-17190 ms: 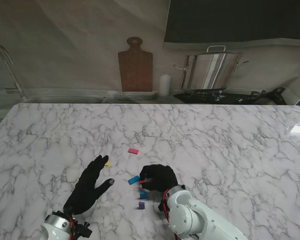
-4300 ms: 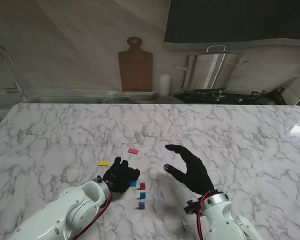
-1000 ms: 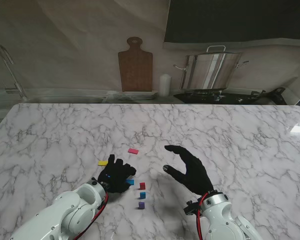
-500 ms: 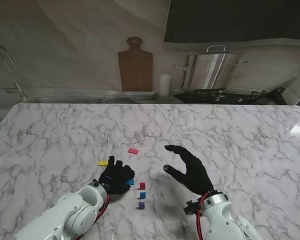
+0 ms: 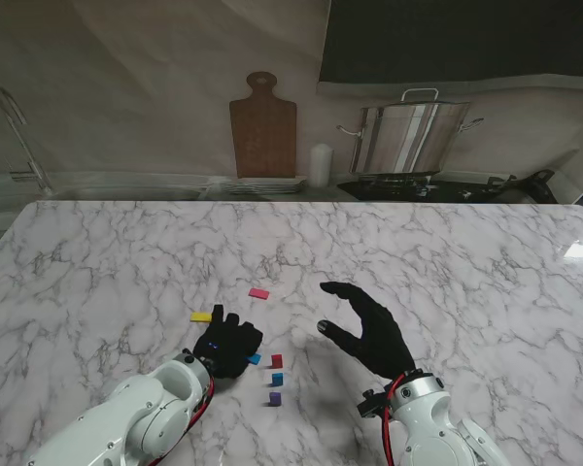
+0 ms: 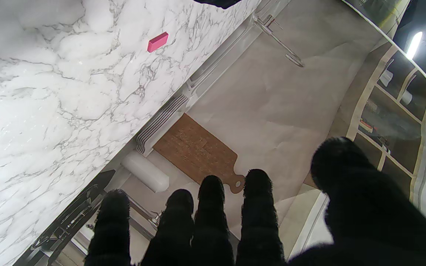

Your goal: Arrange dominoes in a row

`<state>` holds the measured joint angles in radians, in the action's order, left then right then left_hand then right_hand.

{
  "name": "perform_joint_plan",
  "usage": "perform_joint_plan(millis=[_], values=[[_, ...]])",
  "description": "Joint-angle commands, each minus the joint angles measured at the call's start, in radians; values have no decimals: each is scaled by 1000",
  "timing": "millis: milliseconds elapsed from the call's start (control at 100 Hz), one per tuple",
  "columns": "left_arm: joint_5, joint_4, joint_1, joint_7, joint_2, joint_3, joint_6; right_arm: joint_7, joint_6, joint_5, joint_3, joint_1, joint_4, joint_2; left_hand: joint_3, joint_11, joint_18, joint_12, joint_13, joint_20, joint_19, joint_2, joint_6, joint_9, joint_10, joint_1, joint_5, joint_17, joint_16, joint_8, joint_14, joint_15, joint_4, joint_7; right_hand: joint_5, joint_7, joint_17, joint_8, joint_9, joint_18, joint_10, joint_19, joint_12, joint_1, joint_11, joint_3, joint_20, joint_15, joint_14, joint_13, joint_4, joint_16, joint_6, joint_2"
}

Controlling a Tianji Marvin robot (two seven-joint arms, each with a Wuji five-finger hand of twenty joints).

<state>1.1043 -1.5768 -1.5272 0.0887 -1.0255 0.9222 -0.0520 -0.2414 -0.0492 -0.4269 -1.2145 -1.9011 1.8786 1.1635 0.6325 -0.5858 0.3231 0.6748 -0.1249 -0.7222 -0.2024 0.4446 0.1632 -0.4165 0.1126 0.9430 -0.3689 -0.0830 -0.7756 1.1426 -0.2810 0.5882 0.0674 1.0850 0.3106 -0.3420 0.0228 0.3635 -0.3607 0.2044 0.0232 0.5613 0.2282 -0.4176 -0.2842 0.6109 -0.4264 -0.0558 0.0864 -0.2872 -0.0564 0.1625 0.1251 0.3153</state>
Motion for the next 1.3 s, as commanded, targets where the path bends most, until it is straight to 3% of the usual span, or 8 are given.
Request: perform_joint_plan(millis=[0,170,350,470,650,940,1090,1290], values=[[-3,-1,1,21,0,-5,-3,2,4,0,0,-5,1,1,29,3,25,-6,-3,-21,21,69,21,-9,13,36,36,9,15,38,-17,5,31,46,-15,-10,1,13,10,-4,-2,15,3,-27,-19,21,-12,11,26,-6,21,-17,12,-17],[-10,-1,2,25,-1,-8,-6,3,5,1,-1,-4,1,1,56,-13,38,-17,-75,-15,17,65,-5,-99,2,35,40,36,28,102,-18,3,29,90,-14,-10,1,13,9,-5,-1,15,3,-27,-19,21,-12,10,25,-7,21,-17,12,-17],[-14,-1,1,23,-2,-8,-11,4,4,1,-1,-5,1,1,70,-19,38,96,-97,-8,10,52,-35,-155,-13,15,74,42,34,118,-8,1,23,61,-14,-10,1,13,10,-4,-1,15,3,-27,-19,21,-12,10,27,-7,21,-17,13,-17],[-2,-9,-8,19,-1,3,0,4,4,1,-1,-5,1,0,65,-51,31,19,-62,-2,8,4,-71,-94,-36,-40,129,23,29,-53,-3,-3,-21,-162,-15,-10,1,13,10,-4,-1,15,3,-28,-19,21,-12,10,26,-7,22,-16,13,-17],[17,-23,-23,5,0,18,19,6,3,-1,0,-5,2,0,78,4,29,-58,-60,-1,2,20,-26,-90,-90,-30,187,28,42,-180,4,-19,-22,-321,-14,-10,0,13,10,-5,-2,16,3,-29,-19,22,-12,9,26,-8,21,-16,12,-15],[26,-30,-26,12,3,14,42,6,4,-3,-1,-8,5,-1,122,-57,20,-64,-66,9,-75,60,29,-121,-130,-32,181,7,46,-221,15,-11,-13,-365,-14,-10,0,14,10,-4,-2,16,3,-28,-19,23,-12,9,26,-9,21,-16,12,-15],[31,-24,-20,22,5,5,39,8,3,-3,-2,-9,5,-1,126,-69,20,27,-65,85,-161,88,41,-136,-130,-23,177,-18,47,-220,16,-8,12,-366,-14,-10,0,14,9,-4,-2,16,3,-29,-19,24,-12,10,26,-8,21,-16,12,-15],[35,-14,-13,27,7,-5,37,7,4,-2,-2,-8,5,-1,108,-99,22,127,-69,102,-177,132,45,-175,-133,27,170,-18,42,-202,21,2,46,-344,-14,-10,0,14,10,-5,-1,16,3,-29,-19,24,-12,9,26,-9,21,-16,12,-16]])
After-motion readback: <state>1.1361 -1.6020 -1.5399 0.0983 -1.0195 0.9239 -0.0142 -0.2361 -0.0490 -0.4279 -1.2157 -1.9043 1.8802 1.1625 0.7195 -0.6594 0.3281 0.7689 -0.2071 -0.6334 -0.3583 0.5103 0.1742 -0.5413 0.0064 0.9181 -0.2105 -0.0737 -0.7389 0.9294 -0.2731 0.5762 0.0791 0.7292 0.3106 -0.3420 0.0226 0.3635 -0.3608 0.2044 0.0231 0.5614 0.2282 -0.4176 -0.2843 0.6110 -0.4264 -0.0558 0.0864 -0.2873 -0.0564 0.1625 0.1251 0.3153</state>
